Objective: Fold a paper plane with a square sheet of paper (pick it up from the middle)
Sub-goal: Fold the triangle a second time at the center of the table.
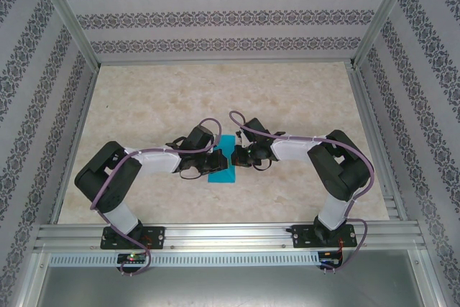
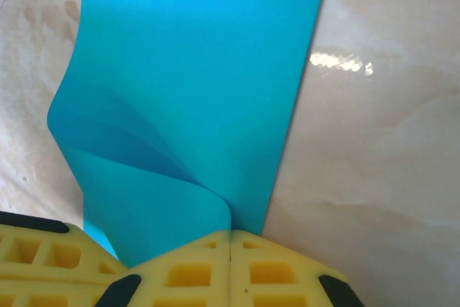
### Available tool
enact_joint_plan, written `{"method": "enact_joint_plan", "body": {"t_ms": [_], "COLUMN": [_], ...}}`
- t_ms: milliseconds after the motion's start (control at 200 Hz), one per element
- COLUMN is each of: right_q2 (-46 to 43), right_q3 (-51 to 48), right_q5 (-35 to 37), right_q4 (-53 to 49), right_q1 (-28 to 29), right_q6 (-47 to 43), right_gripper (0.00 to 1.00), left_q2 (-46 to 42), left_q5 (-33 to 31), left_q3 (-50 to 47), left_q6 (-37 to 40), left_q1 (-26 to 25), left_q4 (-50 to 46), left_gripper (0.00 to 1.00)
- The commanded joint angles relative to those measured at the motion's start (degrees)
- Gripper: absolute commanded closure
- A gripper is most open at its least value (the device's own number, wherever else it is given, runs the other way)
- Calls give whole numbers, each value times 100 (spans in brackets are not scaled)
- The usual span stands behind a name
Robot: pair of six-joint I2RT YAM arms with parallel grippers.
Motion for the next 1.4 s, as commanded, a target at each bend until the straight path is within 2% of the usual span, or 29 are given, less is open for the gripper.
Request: {"method": "enact_joint_plan", "body": {"t_ms": [0, 1274, 1394], "right_q2": [171, 235, 241], "right_q3": [118, 269, 347], "right_q5": [174, 119, 128], "right_q4": [-45, 2, -76], "right_q1": [-40, -47, -53], "right_q6": [-103, -79, -70], "right_gripper": [95, 95, 93], "left_q2": [113, 318, 318], "left_q5": [-119, -198, -209], "left_q3": [24, -40, -39], "left_q6": [136, 103, 93], "left_q1": [-88, -82, -82], "left_q4": [106, 0, -12], "left_gripper": [91, 92, 92]}}
